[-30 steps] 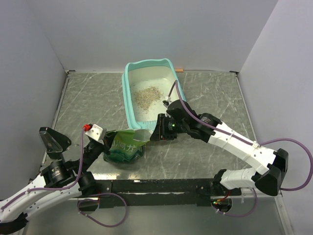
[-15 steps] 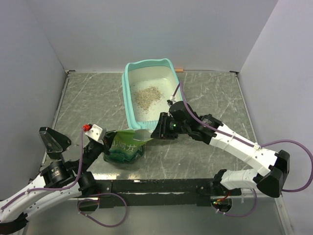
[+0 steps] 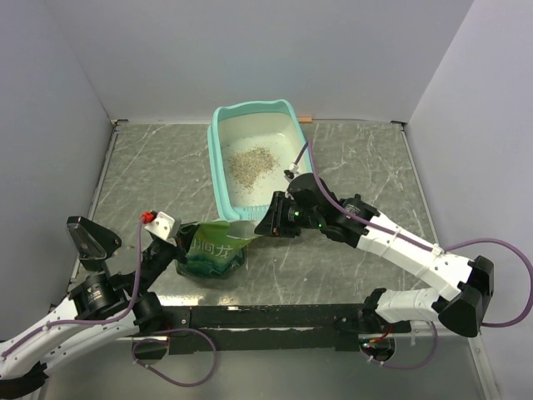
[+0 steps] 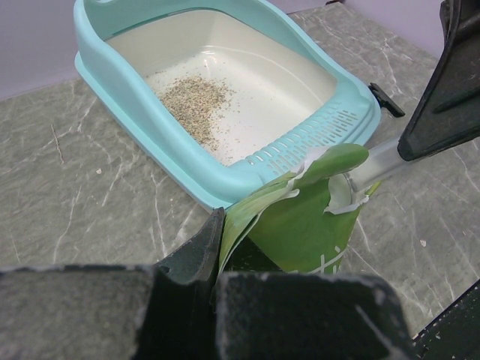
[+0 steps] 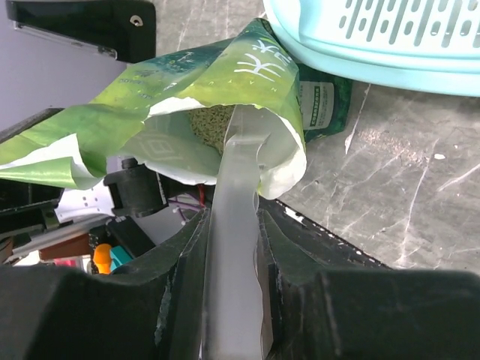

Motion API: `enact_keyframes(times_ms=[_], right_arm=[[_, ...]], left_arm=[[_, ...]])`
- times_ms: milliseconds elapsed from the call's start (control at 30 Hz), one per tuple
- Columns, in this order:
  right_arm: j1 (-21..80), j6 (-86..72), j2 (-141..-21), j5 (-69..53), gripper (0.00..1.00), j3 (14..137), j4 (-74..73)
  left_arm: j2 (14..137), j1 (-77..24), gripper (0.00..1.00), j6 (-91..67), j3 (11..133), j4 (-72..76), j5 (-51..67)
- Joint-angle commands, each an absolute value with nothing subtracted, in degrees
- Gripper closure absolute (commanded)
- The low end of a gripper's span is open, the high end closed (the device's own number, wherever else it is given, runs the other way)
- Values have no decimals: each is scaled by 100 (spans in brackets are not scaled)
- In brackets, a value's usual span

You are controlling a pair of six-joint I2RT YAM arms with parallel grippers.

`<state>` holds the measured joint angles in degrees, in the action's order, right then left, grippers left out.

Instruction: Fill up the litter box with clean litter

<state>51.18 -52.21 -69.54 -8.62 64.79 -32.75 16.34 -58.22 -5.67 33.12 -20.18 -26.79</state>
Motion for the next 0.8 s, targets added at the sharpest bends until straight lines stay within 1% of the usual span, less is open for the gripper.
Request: enact_keyframes(times_ms=[0,100,133,267,367,400,467,567,700,767], right_arm=[[5010,-4843,-6864,-483,100,6643,-3532],[4975,-4519,-7048,-693,100,7048,-3848],[4940,-4422,-7118,-1034,100,7153,-3919],[4720,-3799,-7662,-1695,100,7995,-4551],[4536,-3385,-7996,-2396,100,8444,-5017],[4457,-3271,-8094,-2495,100,8559,-5140],[4447,-2901,-8383,-2810,100,8866,-5580],[4456,-2628,-8665,-3119,100,8939,-5792],[4517,-2628,-8833,-3191,100,8772,-5626],[4553,-2759,-8868,-3217,100,8579,-5319]], left_arm=[[1556,-5818,99,-651,3524,-1652,-2821],[1547,-5810,99,-650,3533,-1652,-2786],[1538,-5810,99,-650,3533,-1652,-2769],[1442,-5810,99,-580,3542,-1643,-2593],[1336,-5810,99,-484,3516,-1582,-2269],[1310,-5818,99,-457,3498,-1539,-1998],[1371,-5810,99,-440,3480,-1512,-1820],[1573,-5810,99,-439,3498,-1503,-1539],[1714,-5810,99,-466,3516,-1521,-1477],[1705,-5810,99,-483,3498,-1521,-1485]])
